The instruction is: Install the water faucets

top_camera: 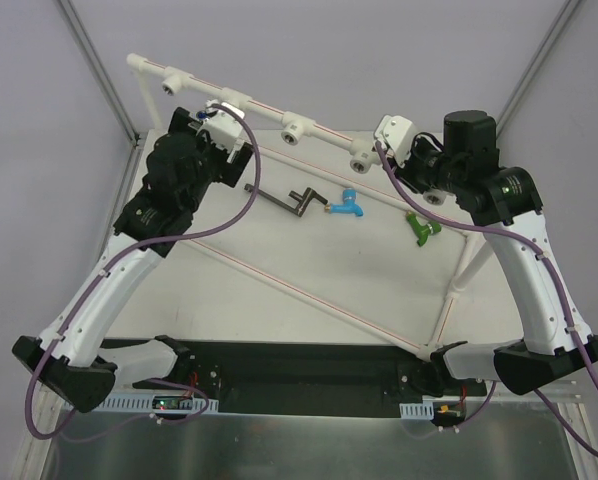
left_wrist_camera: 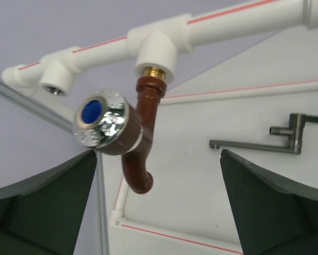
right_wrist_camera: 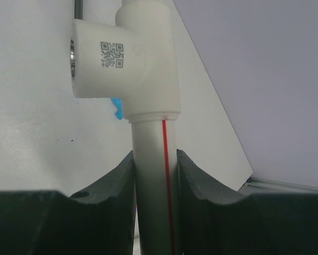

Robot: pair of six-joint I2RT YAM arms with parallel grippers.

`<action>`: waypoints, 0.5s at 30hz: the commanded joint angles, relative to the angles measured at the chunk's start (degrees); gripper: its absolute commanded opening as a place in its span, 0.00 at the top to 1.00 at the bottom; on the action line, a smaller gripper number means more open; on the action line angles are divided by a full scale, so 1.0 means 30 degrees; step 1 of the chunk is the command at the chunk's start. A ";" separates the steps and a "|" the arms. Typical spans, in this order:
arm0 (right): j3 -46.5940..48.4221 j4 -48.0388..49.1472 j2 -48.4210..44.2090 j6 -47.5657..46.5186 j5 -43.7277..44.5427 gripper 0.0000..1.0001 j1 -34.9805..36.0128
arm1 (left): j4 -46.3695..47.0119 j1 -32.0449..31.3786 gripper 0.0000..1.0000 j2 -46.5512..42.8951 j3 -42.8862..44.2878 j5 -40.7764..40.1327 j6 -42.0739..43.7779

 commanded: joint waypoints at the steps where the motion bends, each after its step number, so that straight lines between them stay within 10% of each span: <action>1: -0.0166 -0.1064 0.0291 0.2233 0.0127 0.80 0.0441 | 0.2017 0.0281 0.01 -0.2310 -0.0084 0.0281 -0.2479; 10: 0.0974 0.0604 -0.0118 0.4107 0.1591 0.14 0.0440 | 0.2046 0.0282 0.01 -0.5769 -0.1636 -0.0746 -0.5148; 15: 0.1037 0.2742 -0.0965 0.6183 0.2703 0.04 0.0469 | 0.2017 0.0282 0.01 -0.7525 -0.2602 -0.1769 -0.5617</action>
